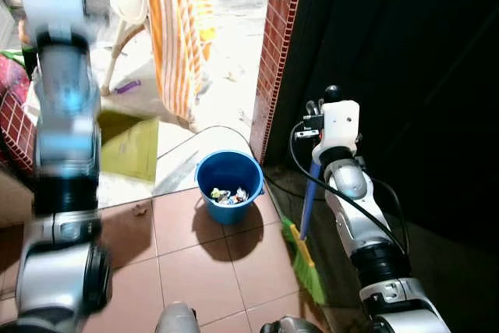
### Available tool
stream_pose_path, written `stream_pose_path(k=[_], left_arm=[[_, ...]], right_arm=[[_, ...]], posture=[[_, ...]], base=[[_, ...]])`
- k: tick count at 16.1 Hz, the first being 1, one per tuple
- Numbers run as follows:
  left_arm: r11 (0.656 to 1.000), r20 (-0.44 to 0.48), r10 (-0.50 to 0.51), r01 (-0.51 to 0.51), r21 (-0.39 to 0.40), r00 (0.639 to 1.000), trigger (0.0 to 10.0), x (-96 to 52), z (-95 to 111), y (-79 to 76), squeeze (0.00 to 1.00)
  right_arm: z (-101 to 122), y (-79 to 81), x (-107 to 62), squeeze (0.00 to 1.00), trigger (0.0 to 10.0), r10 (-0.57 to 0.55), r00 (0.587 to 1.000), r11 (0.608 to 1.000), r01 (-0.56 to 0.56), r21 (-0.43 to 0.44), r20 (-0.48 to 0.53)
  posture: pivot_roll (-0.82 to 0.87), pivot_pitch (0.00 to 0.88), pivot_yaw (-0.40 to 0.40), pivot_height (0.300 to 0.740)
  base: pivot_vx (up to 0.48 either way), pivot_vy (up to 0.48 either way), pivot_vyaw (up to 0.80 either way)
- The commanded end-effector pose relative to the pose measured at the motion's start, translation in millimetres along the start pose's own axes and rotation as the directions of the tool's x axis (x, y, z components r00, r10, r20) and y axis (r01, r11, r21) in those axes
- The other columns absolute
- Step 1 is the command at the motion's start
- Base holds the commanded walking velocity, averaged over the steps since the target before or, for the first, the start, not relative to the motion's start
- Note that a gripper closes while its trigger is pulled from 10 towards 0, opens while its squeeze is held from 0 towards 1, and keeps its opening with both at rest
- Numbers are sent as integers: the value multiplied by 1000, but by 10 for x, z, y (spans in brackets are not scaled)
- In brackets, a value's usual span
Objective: Sweep floor
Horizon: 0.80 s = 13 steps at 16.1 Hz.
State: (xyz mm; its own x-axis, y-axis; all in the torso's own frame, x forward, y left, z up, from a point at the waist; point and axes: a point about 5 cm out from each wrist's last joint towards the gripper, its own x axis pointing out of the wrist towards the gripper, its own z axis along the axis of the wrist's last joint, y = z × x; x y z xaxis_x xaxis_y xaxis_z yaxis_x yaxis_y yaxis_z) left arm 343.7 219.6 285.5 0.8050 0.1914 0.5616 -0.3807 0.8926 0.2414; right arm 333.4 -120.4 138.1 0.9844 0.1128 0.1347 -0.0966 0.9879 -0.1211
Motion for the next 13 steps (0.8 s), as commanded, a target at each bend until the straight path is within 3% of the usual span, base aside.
stream_pose_path(k=[1,5,7,9,11,13], left_arm=[[1000,-61,-5,3,-23,998,10000,-120,-116,-34,0],[998,-258,-37,22,-63,965,10000,-494,-510,-176,0],[998,-394,-52,35,-50,918,10000,-740,-780,-290,0],[994,-479,-45,-7,-107,877,10000,-965,-971,-351,0],[992,-492,-51,-13,-125,869,10000,-1077,-1037,-407,0],[987,-543,-65,-26,-157,838,10000,-1207,-1135,-485,0]], right_arm=[[45,23,3,0,10000,14,999,1000,-14,7,33],[10,74,-21,0,10000,23,1000,999,-23,36,20],[25,127,-30,0,10000,40,999,999,-41,34,32],[22,141,-42,0,10000,47,998,997,-49,67,32],[23,150,-50,0,10000,56,998,996,-58,75,36],[11,208,-61,0,10000,75,997,992,-78,97,36]], posture=[[27,0,-55,740],[33,0,-39,740],[32,2,-37,740],[28,4,-35,740],[32,8,-36,740],[29,11,-37,740]], base=[[0,0,0],[0,0,0],[0,0,0],[0,0,0],[0,0,0],[0,0,563]])
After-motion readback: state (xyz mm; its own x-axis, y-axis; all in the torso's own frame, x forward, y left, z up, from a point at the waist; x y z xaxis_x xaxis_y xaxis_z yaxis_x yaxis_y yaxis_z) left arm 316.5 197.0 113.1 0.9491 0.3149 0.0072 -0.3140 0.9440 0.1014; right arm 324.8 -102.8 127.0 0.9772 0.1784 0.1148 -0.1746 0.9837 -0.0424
